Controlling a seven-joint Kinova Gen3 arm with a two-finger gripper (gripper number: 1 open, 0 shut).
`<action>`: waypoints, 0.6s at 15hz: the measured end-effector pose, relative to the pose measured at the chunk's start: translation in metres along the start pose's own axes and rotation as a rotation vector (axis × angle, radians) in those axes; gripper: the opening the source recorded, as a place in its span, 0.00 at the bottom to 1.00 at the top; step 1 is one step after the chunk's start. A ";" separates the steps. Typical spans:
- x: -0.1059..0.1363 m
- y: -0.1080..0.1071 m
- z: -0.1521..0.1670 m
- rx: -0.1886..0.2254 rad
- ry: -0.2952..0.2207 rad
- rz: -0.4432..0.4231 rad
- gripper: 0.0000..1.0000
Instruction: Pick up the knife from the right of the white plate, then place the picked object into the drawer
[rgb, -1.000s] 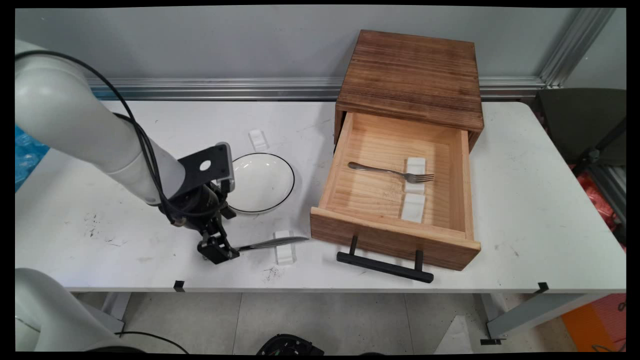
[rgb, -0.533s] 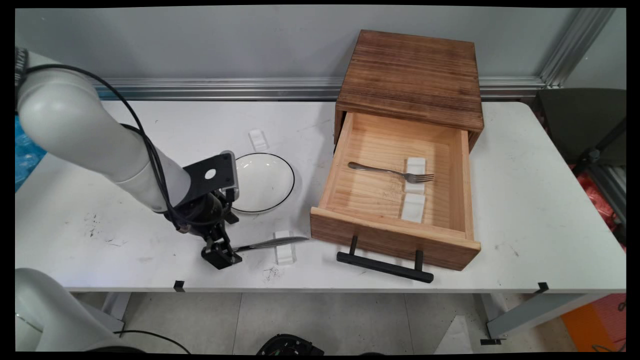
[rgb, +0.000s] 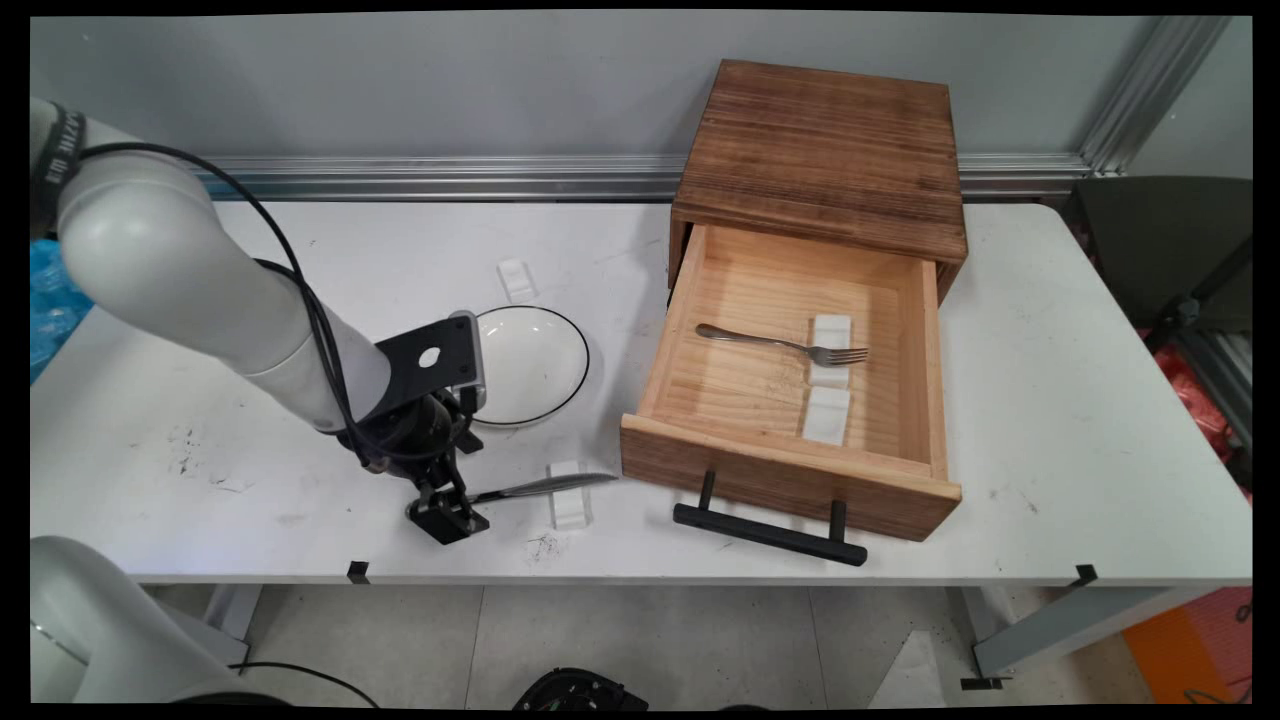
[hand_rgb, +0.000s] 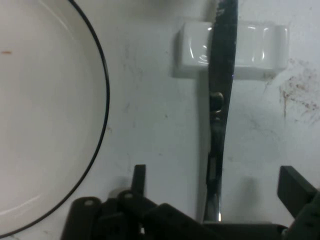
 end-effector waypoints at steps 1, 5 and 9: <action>0.001 0.000 0.001 0.000 0.000 0.001 1.00; 0.002 0.001 0.005 -0.005 0.001 0.004 0.00; 0.002 0.001 0.008 -0.008 -0.002 0.006 0.00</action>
